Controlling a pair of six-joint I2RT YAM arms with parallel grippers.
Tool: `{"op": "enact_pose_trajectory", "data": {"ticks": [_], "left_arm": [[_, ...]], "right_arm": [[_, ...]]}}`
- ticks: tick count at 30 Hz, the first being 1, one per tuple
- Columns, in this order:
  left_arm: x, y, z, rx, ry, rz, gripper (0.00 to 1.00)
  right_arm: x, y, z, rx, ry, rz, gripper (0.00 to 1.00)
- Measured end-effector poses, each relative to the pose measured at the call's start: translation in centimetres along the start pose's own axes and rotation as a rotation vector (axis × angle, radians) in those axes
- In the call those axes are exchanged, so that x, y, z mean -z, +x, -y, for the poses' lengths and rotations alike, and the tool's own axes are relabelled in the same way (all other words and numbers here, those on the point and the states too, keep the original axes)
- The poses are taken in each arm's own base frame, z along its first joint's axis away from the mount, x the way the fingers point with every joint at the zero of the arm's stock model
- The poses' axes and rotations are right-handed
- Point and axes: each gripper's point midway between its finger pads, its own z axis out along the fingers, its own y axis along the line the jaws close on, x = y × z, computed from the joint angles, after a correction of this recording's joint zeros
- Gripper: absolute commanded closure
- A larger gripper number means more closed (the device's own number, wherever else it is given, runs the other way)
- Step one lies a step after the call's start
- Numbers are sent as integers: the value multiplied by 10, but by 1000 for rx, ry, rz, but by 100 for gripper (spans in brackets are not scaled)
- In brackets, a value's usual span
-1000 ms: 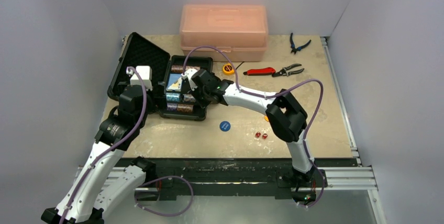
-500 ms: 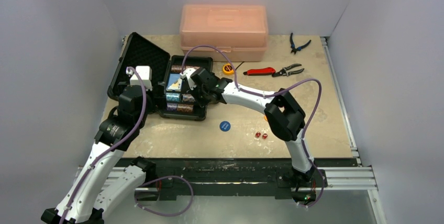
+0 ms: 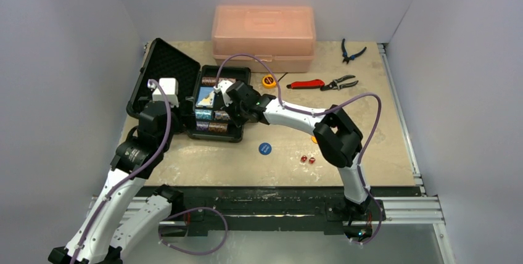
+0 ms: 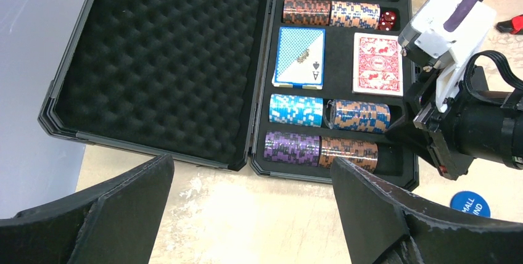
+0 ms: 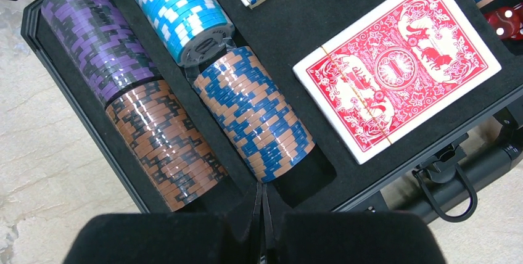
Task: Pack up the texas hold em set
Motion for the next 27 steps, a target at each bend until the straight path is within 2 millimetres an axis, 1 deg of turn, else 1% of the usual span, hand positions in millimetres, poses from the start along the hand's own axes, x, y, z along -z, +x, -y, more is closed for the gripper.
{"op": "enact_pose_trajectory", "data": {"ticks": [5,10,19,23,25,27], "left_arm": [[2,-1,0,4,4,7,0],[4,-3,-1,10,7,18,0],[10,-6,-1,21,19,39,0],[13,-8,-2,26,24,50,0],[14,-8,-2,28,27,55,0],[15,-9,-2,30,31,58,0]], "right_arm": [[3,-3,0,-8,6,21,93],[13,-15,3,-15,21,66,88],[48,-46,6,-41,44,164,84],[58,-50,6,-62,52,181,84],[58,-50,9,-77,67,183,84],[54,-45,10,-97,75,168,86]]}}
